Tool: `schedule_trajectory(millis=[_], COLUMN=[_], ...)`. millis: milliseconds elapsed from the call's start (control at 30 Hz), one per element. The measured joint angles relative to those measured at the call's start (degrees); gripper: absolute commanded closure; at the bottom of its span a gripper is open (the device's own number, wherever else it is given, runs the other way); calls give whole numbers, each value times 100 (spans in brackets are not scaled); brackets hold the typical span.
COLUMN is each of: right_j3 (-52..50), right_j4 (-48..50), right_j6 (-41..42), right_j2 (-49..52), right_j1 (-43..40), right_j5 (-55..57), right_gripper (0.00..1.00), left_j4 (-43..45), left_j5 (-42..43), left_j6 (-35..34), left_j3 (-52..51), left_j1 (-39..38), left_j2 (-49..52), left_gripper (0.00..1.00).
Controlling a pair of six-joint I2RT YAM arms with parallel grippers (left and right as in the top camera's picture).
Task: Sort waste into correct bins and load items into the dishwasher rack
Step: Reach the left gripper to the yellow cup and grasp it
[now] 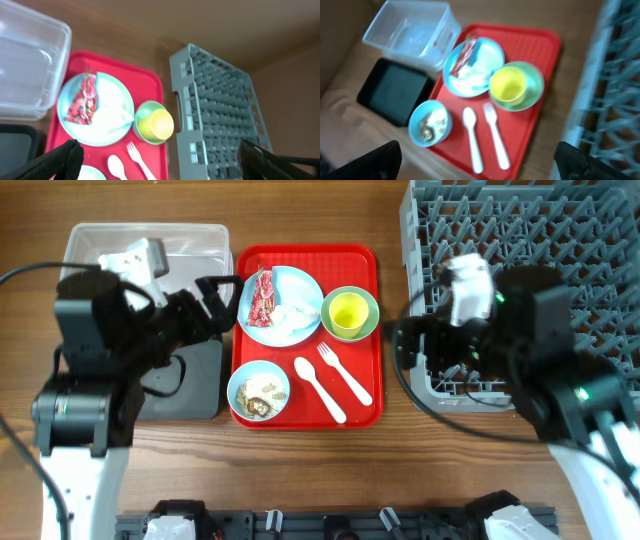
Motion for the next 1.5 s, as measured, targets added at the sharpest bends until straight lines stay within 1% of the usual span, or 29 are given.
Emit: schedule_trajectory(millis=[133, 200, 300, 400, 533, 700, 833, 1000, 1133, 1233, 1333, 1367, 1500], right_j3=[0, 2, 11, 11, 11, 13, 13, 13, 13, 13, 13, 13, 13], right_j4=[4, 31, 42, -39, -236, -358, -476, -496, -544, -586, -599, -599, -599], right_j6=[424, 791, 1084, 1257, 1360, 1405, 1412, 1449, 1449, 1449, 1449, 1449, 1449], right_j2=[208, 208, 205, 205, 205, 205, 205, 205, 205, 205, 205, 205, 205], right_j1=[-66, -251, -533, -702, -706, -706, -706, -706, -706, -706, -706, -706, -706], right_j5=[-81, -42, -15, 28, 46, 46, 46, 46, 46, 46, 46, 46, 46], right_gripper=[0, 1, 2, 3, 4, 4, 4, 4, 4, 4, 4, 4, 4], left_j4=[83, 109, 101, -111, -280, -24, 306, 448, 446, 446, 446, 444, 315], left_j5=[201, 240, 205, -245, -1056, -1725, -1921, -2048, -2170, -2253, -2304, -2304, -2319], left_j6=[-42, -61, -52, 52, 308, 509, 573, 627, 623, 616, 614, 592, 579], left_j3=[28, 59, 120, 385, 942, 1587, 1709, 1709, 1709, 1709, 1709, 1709, 1711], left_j1=[-9, -61, -415, -1078, -1912, -2625, -2835, -2872, -2872, -2872, -2872, -2870, -2872], left_j2=[411, 737, 1290, 2050, 2981, 3945, 4564, 5106, 5270, 5327, 5335, 5335, 5337], left_gripper=[1, 1, 1, 3, 10, 18, 28, 36, 52, 74, 92, 96, 96])
